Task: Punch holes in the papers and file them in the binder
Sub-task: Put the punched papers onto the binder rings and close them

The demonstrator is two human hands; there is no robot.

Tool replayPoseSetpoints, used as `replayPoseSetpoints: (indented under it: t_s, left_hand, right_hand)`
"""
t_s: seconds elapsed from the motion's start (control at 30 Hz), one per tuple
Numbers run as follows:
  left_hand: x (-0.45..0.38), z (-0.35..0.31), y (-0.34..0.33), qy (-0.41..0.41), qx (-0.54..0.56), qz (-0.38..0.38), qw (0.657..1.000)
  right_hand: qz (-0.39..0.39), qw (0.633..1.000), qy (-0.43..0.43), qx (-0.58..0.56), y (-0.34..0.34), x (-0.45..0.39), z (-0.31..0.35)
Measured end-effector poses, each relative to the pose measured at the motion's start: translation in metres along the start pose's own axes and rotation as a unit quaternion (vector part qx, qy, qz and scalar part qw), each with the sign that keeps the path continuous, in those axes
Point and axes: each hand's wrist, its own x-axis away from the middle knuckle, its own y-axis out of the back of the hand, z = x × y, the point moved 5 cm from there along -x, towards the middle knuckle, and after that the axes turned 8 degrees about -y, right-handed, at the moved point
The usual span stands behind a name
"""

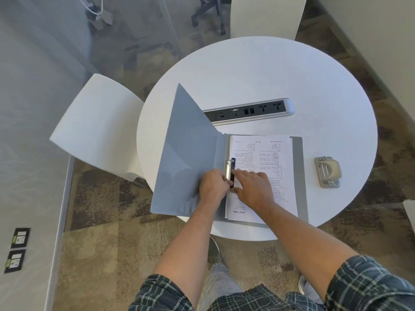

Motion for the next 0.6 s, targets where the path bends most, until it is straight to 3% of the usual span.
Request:
replayPoseSetpoints:
  t_s: [0.2,0.3,0.4,0.43,0.5,0.53,0.57,0.6]
  left_hand:
    - [0.004,-0.003,0.001,-0.010,-0.006,-0.010,1.000]
    - [0.008,-0.015,0.004,-0.027,-0.059,0.022,0.998]
    - [0.025,-0.050,0.022,-0.110,-0.142,0.017,0.984]
    - [0.036,-0.067,0.035,-0.173,-0.164,-0.030,0.971]
    - [0.071,-0.099,0.073,-0.312,-0.208,-0.214,0.902]
    - [0.090,-0.106,0.094,-0.330,-0.226,-0.296,0.867]
    - [0.102,-0.105,0.114,-0.298,-0.240,-0.345,0.857]
    - [0.107,-0.096,0.133,-0.227,-0.243,-0.352,0.875]
  right_hand:
    - [0.007,1.000,0.004,0.001,-0.007,-0.003,0.000]
    - [-0.004,1.000,0.009,0.015,-0.008,-0.002,-0.001]
    - [0.006,1.000,0.024,0.009,-0.009,-0.001,-0.005]
    - [0.018,0.999,0.027,0.010,-0.008,-0.001,-0.006]
    - [0.032,0.999,0.035,0.014,-0.006,-0.003,-0.009]
    - [0.041,0.998,0.040,0.014,-0.005,-0.003,-0.010]
    - [0.054,0.997,0.047,0.010,-0.004,-0.003,-0.012]
    - [0.070,0.996,0.055,0.007,-0.003,-0.003,-0.013]
